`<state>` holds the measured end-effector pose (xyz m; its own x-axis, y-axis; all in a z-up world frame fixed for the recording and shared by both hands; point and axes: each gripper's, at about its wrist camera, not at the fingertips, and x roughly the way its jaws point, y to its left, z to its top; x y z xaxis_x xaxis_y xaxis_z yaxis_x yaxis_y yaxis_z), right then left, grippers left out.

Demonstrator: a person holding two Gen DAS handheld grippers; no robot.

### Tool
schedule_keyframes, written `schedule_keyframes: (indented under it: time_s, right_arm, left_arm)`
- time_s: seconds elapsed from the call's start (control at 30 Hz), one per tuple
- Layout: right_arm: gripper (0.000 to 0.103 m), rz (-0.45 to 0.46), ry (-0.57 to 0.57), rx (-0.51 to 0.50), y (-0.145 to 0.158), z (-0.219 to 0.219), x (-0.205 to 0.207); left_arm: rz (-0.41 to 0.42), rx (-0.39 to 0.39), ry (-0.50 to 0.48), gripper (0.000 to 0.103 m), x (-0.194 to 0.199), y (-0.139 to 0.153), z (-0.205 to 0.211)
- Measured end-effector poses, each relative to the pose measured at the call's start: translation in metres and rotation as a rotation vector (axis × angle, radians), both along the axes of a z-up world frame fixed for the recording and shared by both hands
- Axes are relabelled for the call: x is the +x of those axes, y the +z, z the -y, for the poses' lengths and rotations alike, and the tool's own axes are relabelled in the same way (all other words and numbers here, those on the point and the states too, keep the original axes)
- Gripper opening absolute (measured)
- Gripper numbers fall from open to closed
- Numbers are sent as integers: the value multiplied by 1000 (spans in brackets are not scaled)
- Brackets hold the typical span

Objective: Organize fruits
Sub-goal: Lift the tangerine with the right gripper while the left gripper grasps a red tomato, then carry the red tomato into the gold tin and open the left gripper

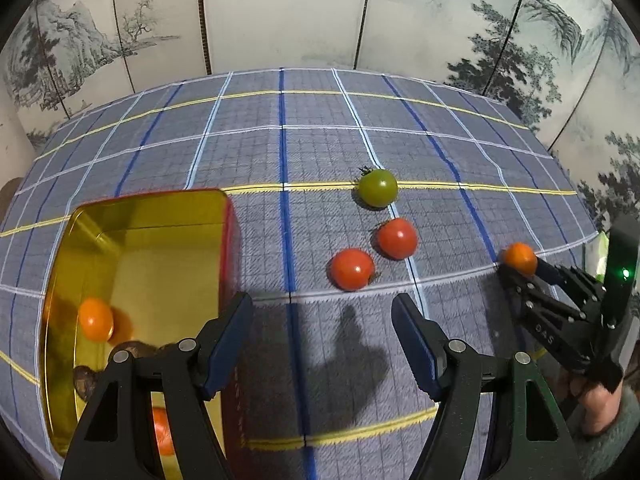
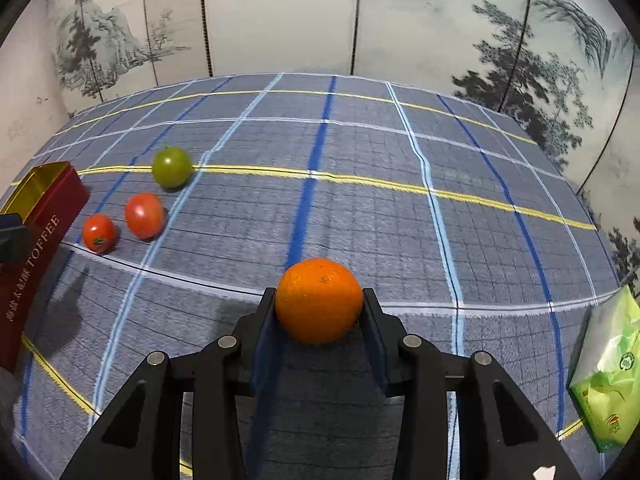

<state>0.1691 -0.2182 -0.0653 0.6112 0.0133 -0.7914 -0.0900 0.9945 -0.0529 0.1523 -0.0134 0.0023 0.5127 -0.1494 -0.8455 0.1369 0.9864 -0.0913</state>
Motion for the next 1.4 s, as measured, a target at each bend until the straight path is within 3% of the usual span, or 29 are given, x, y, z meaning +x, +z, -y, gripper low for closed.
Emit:
schedule_keyframes:
  time_s: [0.13, 0.4, 0.83, 0.97, 1.4]
  right_arm:
    - [37, 5, -5, 23, -3, 7, 2]
    - [38, 4, -4, 47, -4, 11, 2]
    - [38, 4, -3, 63, -3, 11, 2]
    - [38, 4, -3, 64, -3, 11, 2]
    - [38, 3, -3, 57, -4, 10, 2]
  left_arm:
    - [-12, 2, -7, 70, 10, -4, 7]
    - [-62, -19, -24, 53, 30, -19, 23]
    - [-139, -41, -3, 40, 58, -48, 30]
    - [-128, -22, -16, 35, 55, -48, 32]
    - [-84, -19, -40, 34, 28, -22, 28]
